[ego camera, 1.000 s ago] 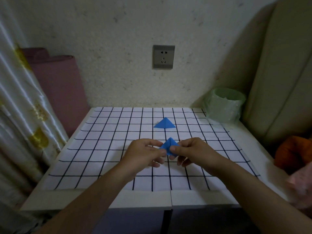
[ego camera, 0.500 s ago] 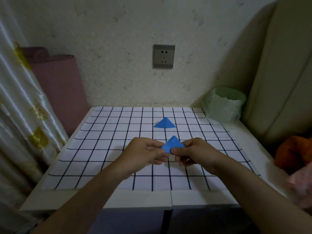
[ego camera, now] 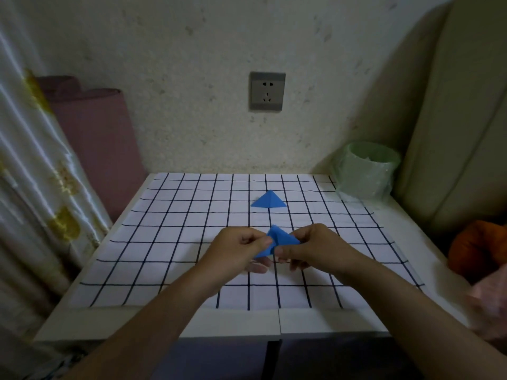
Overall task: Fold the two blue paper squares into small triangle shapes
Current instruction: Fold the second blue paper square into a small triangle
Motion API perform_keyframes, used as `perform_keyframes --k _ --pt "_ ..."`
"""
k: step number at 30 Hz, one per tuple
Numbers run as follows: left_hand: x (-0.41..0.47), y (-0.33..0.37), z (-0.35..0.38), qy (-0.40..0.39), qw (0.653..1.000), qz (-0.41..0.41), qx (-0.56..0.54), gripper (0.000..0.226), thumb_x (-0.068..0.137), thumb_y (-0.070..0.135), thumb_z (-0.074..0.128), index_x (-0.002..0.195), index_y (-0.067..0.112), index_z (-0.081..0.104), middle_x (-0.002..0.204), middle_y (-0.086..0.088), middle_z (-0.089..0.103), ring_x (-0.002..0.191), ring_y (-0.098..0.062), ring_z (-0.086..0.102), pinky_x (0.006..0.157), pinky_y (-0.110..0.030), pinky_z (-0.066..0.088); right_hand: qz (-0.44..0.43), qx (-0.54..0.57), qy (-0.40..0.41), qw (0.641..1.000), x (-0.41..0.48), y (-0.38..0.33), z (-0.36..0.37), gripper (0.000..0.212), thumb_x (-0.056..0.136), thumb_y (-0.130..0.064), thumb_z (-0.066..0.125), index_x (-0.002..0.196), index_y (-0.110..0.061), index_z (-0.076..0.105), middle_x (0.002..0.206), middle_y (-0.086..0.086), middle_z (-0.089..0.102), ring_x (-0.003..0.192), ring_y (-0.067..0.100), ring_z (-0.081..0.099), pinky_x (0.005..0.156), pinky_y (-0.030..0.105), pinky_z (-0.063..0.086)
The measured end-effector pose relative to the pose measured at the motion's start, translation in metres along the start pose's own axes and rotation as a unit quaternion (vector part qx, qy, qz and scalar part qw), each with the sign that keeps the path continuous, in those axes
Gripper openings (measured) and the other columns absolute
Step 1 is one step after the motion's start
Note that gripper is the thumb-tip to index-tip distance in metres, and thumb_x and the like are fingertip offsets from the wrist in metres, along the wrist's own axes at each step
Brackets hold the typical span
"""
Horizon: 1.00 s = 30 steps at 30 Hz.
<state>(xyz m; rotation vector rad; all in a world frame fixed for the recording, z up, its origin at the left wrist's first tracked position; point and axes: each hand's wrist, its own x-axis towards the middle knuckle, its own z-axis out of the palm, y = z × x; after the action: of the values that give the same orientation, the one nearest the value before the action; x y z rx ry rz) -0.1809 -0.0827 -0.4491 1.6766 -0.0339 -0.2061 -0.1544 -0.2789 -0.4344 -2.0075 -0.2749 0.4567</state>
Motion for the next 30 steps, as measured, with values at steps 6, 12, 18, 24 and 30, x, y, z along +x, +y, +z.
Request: perform_keyframes --k 6,12,18,24,30 --pt "0.001 0.007 -0.005 -0.033 0.994 -0.059 -0.084 0.037 0.099 0.043 0.049 0.108 0.015 0.072 0.099 -0.013 0.074 0.088 -0.027 0.073 0.07 -0.033 0.06 -0.116 -0.033 0.067 0.99 -0.002 0.003 0.0 0.003 0.087 -0.024 0.071 0.089 -0.023 0.072 0.072 -0.006 0.067 0.06 0.004 0.06 0.06 0.018 0.055" --pt "0.007 0.005 -0.004 0.02 0.999 -0.021 -0.018 0.016 0.098 0.018 0.058 0.108 0.027 0.067 0.085 -0.005 0.076 0.075 -0.024 0.075 0.061 -0.029 0.06 -0.146 -0.044 0.056 0.987 -0.003 0.005 0.0 0.04 0.086 -0.022 0.072 0.124 -0.032 0.063 0.092 -0.013 0.068 0.075 0.006 0.064 0.071 0.019 0.055" --pt "0.01 -0.001 -0.005 0.006 0.999 0.028 -0.038 0.038 0.1 0.013 0.052 0.121 0.044 0.061 0.097 -0.003 0.073 0.075 -0.027 0.075 0.062 -0.03 0.06 -0.245 -0.05 0.081 0.965 -0.002 0.005 -0.004 0.028 0.082 -0.008 0.074 0.102 -0.029 0.075 0.109 -0.015 0.066 0.097 0.008 0.063 0.08 0.018 0.052" --pt "0.012 -0.007 -0.005 0.018 0.993 0.08 0.085 0.036 0.09 0.019 0.069 0.109 0.048 0.061 0.115 0.013 0.057 0.086 -0.007 0.072 0.068 -0.027 0.061 -0.238 -0.014 0.062 0.969 0.001 0.009 -0.006 0.029 0.082 -0.006 0.074 0.085 -0.035 0.077 0.107 -0.018 0.065 0.09 0.013 0.066 0.066 0.025 0.059" --pt "0.012 -0.013 -0.013 0.042 0.926 0.198 0.319 0.074 0.075 0.039 0.081 0.139 0.043 0.045 0.127 0.028 0.044 0.093 0.007 0.057 0.077 -0.014 0.051 -0.234 0.012 0.057 0.971 0.004 0.013 -0.004 0.024 0.083 -0.001 0.072 0.084 -0.025 0.077 0.106 -0.013 0.067 0.094 0.015 0.067 0.068 0.029 0.06"
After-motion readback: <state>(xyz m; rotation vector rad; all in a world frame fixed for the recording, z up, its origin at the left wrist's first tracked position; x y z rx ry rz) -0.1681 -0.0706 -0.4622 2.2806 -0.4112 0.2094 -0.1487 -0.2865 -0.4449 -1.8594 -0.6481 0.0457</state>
